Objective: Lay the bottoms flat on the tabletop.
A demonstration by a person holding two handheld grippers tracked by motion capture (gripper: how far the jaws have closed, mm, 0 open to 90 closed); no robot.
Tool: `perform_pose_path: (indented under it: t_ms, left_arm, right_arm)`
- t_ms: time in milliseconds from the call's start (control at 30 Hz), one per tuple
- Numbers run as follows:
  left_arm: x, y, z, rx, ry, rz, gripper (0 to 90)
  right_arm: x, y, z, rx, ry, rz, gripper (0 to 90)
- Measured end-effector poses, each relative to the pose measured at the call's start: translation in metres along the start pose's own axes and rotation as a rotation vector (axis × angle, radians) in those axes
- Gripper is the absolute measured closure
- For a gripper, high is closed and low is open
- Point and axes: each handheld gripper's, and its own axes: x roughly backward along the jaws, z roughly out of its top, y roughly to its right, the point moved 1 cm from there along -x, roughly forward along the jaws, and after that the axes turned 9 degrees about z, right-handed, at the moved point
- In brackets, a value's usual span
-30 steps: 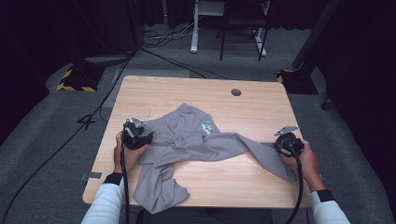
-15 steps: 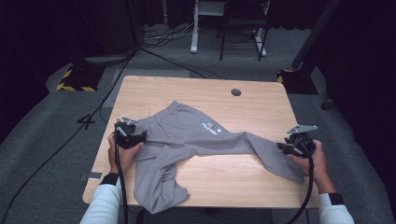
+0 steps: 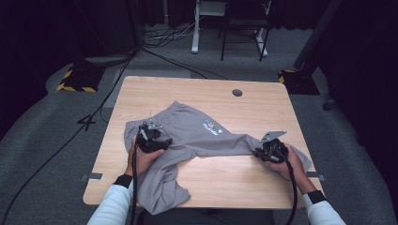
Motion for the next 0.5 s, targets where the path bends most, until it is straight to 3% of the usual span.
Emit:
perform_pose_path:
  t_ms: [100, 200, 300, 400, 500]
  left_arm:
    - [0.001, -0.005, -0.001, 0.023, -0.002, 0.087, 46.9]
    - [0.002, -0.01, -0.003, 0.053, 0.0, 0.123, 47.8]
    - [0.003, -0.01, -0.004, 0.051, -0.005, 0.132, 47.5]
    - [0.004, -0.009, -0.004, 0.05, -0.006, 0.118, 46.1]
    - [0.004, -0.005, -0.003, 0.011, -0.005, 0.065, 40.2]
  right_arm:
    - [0.005, -0.015, -0.002, 0.047, -0.008, 0.118, 84.9]
    - [0.007, -0.043, -0.007, 0.128, -0.056, 0.227, 82.8]
    - [0.01, -0.07, -0.013, 0.188, -0.085, 0.325, 70.5]
    - [0.011, -0.086, -0.016, 0.226, -0.099, 0.334, 53.8]
    - [0.022, -0.089, -0.015, 0.262, -0.059, 0.311, 49.8]
